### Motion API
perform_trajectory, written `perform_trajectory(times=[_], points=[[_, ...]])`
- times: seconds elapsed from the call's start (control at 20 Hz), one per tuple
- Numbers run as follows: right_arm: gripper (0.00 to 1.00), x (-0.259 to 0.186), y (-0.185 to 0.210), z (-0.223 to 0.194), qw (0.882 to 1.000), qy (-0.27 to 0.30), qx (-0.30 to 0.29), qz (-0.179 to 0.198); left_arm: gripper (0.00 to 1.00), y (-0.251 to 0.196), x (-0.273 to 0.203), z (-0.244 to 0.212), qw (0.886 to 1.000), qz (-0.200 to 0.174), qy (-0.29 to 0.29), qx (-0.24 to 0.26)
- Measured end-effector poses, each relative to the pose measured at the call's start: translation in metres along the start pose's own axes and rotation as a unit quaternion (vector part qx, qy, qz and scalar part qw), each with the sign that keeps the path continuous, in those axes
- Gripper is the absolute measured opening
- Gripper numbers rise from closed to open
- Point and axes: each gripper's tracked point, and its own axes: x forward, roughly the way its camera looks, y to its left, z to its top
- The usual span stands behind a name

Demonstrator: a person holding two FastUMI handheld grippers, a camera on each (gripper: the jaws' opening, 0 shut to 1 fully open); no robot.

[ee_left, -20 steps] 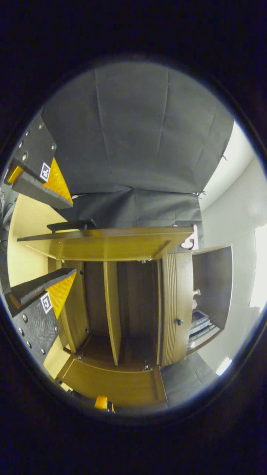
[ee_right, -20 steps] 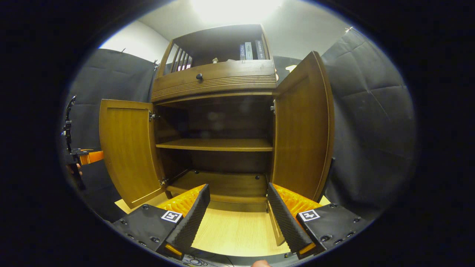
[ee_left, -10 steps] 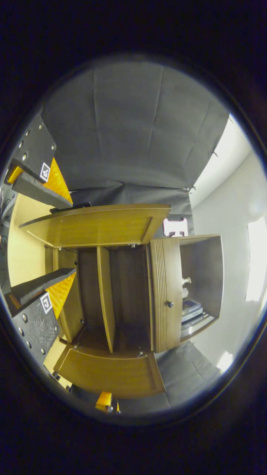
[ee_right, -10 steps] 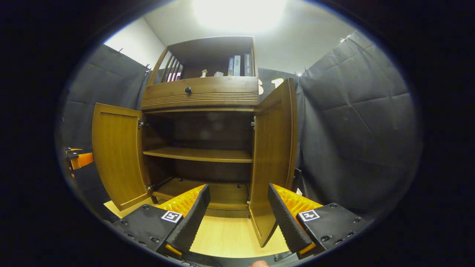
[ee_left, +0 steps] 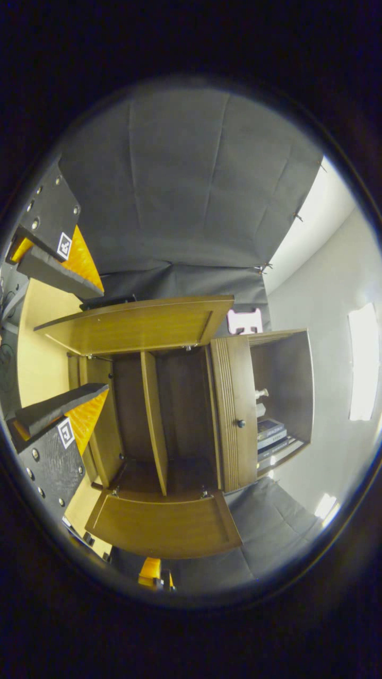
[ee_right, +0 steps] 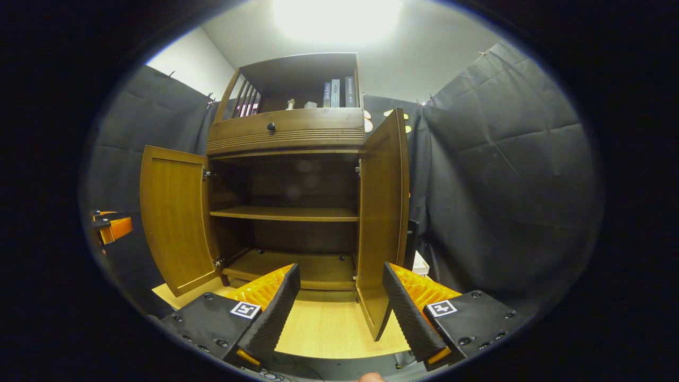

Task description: Open the right door of the double-door shoe cabinet with the right hand, and open the left door with the left hand.

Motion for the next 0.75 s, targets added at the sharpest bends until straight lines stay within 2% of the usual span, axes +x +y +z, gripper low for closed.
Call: perform_trajectory(times=[0.75], points=[[0.98,0.0,-0.004,0.016,1.0,-0.013,-0.003,-0.01,0.91,0.003,0.004,-0.005,1.0,0.009,0.001,-0.003]])
